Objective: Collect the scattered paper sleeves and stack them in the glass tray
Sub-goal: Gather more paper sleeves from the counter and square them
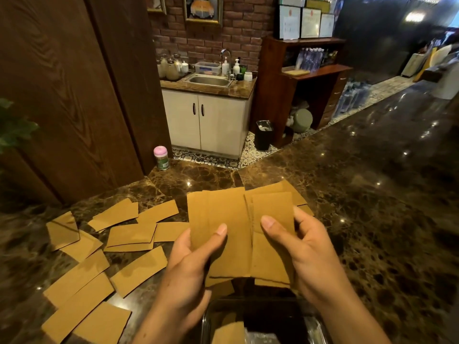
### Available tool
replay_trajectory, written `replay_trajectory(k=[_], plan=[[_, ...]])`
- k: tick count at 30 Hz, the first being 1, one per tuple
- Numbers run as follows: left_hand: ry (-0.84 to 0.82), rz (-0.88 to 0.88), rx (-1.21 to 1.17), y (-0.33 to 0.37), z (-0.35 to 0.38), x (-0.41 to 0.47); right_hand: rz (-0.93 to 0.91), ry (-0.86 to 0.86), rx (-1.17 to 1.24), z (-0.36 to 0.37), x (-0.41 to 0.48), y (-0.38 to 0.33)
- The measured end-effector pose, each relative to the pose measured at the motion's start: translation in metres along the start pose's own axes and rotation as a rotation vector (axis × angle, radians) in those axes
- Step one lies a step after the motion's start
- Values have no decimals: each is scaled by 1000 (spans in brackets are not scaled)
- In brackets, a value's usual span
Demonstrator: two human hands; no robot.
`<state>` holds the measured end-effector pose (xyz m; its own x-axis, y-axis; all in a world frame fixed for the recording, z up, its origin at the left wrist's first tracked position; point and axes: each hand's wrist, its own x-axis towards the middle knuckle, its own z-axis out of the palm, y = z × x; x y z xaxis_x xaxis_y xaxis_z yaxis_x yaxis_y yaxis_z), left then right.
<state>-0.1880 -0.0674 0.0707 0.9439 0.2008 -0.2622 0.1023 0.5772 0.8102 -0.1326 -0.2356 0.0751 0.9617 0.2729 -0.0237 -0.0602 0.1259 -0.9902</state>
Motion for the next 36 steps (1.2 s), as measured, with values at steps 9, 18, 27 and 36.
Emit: replay_trajectory(k=[9, 18, 27, 36], plan=[[111, 56, 1, 5, 1, 0, 167, -127, 321, -5, -3, 1], [36, 45, 83, -1, 1, 0, 145, -20, 263, 2, -1, -3], [57, 71, 51, -6, -4, 3, 125, -41, 151, 1, 2, 0], [159, 310, 375, -12, -3, 11, -71, 126, -68, -1, 2, -4]])
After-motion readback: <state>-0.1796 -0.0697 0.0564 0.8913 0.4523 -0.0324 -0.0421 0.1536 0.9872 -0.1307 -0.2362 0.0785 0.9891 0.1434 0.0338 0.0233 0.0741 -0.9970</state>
